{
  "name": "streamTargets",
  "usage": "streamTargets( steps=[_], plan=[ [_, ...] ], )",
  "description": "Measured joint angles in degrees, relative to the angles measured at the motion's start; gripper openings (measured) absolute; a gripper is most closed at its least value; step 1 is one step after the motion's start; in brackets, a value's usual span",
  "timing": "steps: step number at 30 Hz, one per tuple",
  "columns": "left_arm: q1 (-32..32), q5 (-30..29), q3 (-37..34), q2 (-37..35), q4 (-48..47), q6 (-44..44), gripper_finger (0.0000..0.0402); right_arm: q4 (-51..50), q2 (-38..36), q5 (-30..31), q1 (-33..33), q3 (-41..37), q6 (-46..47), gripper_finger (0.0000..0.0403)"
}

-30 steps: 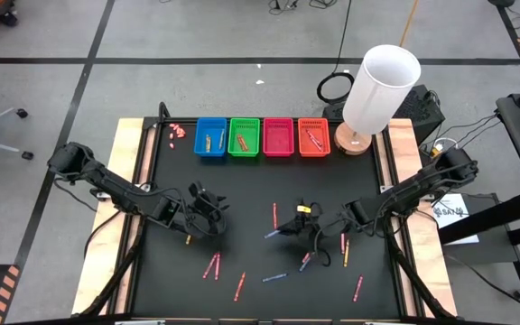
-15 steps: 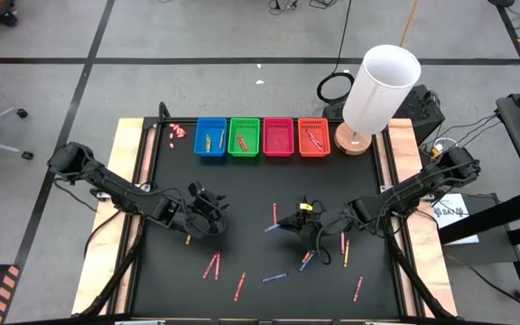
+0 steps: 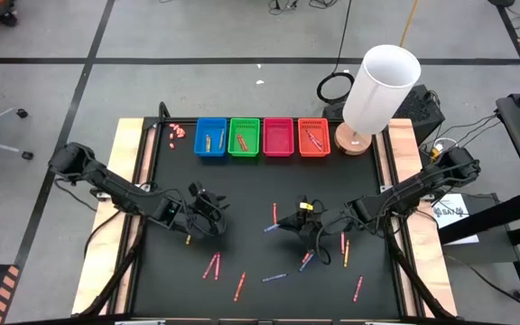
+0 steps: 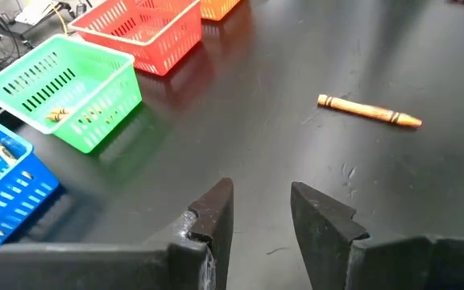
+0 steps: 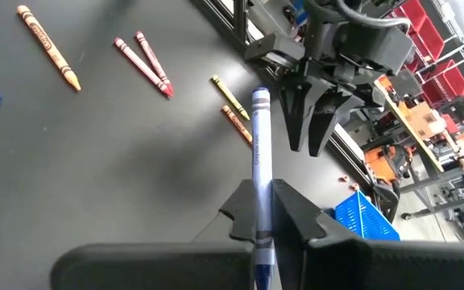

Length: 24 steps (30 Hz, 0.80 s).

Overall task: Sort crayons
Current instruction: Put the blue crayon into the red bin

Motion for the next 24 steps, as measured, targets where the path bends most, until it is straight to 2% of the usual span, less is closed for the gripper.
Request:
streamTargets(
  steps=[14,18,24],
  plan=[
    [0.0,1.43,0.02,6.26,6.23,0.07,0.0125,1.12,0.02,-0.15,-0.87,0.0,2.84,0.0002],
    [0.0,1.52,0.02,7.15,6.02,0.07,0.0125,1.17,0.06,-0.2,-3.44,0.0,6.28,0.0002],
    [0.0,1.52,0.02,7.15,6.18,0.07,0.0125,5.26,0.07,-0.2,-10.9,-0.74,16.49,0.0002]
  ],
)
